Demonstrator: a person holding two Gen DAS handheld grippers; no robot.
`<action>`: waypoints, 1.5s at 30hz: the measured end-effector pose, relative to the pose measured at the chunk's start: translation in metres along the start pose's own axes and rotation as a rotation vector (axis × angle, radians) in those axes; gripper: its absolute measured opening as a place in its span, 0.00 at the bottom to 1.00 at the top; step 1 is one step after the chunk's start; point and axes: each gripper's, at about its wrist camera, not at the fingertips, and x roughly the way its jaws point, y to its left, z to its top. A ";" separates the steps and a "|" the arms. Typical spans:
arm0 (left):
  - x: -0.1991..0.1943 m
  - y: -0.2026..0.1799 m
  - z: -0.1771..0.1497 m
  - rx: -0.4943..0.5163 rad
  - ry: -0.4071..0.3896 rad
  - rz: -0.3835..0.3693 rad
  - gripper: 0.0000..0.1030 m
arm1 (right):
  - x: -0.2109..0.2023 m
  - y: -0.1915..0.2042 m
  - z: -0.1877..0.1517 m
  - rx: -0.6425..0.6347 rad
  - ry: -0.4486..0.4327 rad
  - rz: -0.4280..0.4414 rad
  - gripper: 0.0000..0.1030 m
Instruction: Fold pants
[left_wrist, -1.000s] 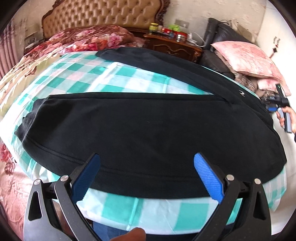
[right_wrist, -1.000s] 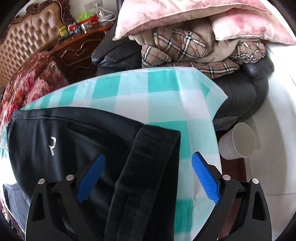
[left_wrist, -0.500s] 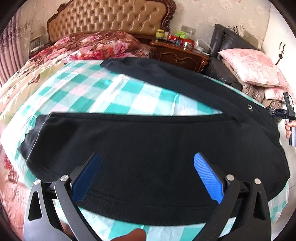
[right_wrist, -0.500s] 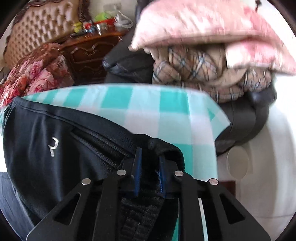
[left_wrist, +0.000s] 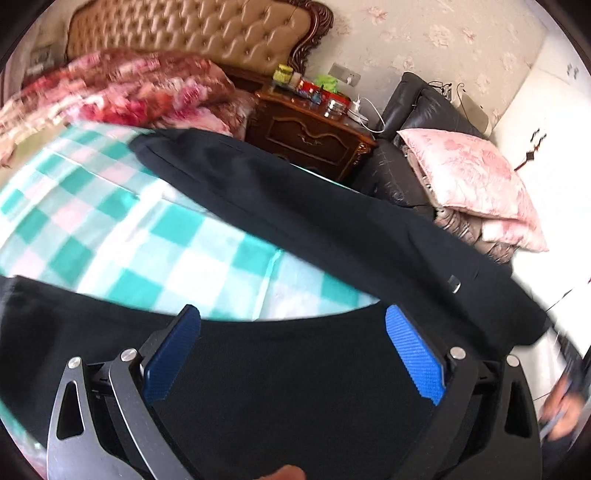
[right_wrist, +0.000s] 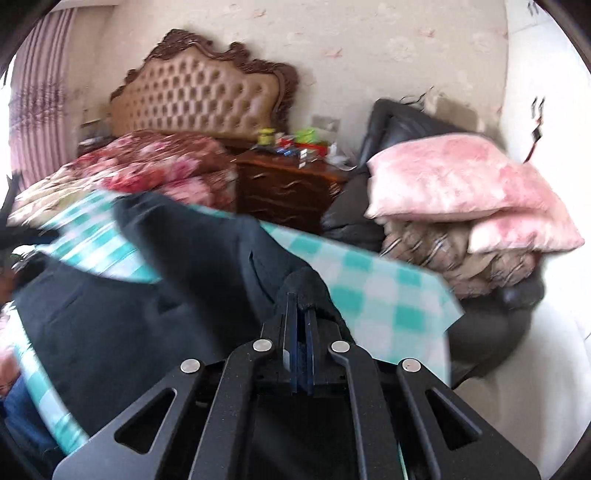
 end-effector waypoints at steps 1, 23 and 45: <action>0.006 -0.007 0.005 -0.004 0.013 -0.030 0.97 | 0.004 0.008 -0.010 -0.010 0.028 0.001 0.05; 0.314 -0.040 0.145 -0.511 0.510 -0.321 0.41 | -0.030 0.059 -0.077 -0.080 0.074 -0.001 0.05; 0.029 0.065 -0.135 -0.352 0.243 -0.327 0.20 | -0.071 -0.074 -0.183 0.938 0.169 -0.059 0.27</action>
